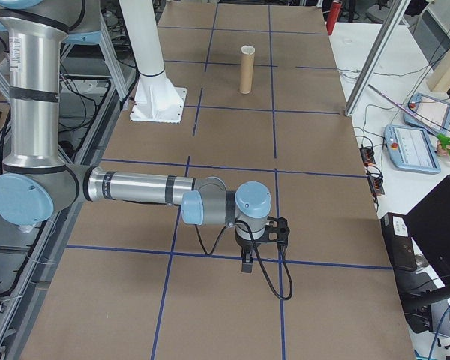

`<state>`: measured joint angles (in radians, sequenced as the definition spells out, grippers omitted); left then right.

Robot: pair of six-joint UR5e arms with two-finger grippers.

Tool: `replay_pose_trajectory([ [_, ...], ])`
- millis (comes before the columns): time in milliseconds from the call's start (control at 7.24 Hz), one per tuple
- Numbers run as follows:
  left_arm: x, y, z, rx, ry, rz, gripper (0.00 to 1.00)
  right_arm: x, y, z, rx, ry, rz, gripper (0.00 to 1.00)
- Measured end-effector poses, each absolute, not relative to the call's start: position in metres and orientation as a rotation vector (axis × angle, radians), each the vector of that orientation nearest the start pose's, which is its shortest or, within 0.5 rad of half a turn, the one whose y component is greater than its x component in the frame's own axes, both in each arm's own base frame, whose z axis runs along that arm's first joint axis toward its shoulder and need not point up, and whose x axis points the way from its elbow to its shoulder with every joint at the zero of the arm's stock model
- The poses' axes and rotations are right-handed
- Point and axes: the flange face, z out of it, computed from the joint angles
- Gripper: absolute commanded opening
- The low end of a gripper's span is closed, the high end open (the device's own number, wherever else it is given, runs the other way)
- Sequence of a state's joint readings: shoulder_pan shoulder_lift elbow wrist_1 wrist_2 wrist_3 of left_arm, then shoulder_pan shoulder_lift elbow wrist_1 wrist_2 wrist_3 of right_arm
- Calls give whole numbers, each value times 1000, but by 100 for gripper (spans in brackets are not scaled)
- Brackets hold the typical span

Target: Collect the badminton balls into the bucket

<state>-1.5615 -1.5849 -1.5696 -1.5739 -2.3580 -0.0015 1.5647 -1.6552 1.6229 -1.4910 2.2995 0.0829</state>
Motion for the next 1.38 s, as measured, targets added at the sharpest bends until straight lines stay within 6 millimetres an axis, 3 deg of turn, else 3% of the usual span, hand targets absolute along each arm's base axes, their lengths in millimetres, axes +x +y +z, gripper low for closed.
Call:
replay_pose_trajectory([
  [1382, -61, -506, 643, 46, 785, -41, 100, 64, -460, 668, 13, -730, 56, 100],
])
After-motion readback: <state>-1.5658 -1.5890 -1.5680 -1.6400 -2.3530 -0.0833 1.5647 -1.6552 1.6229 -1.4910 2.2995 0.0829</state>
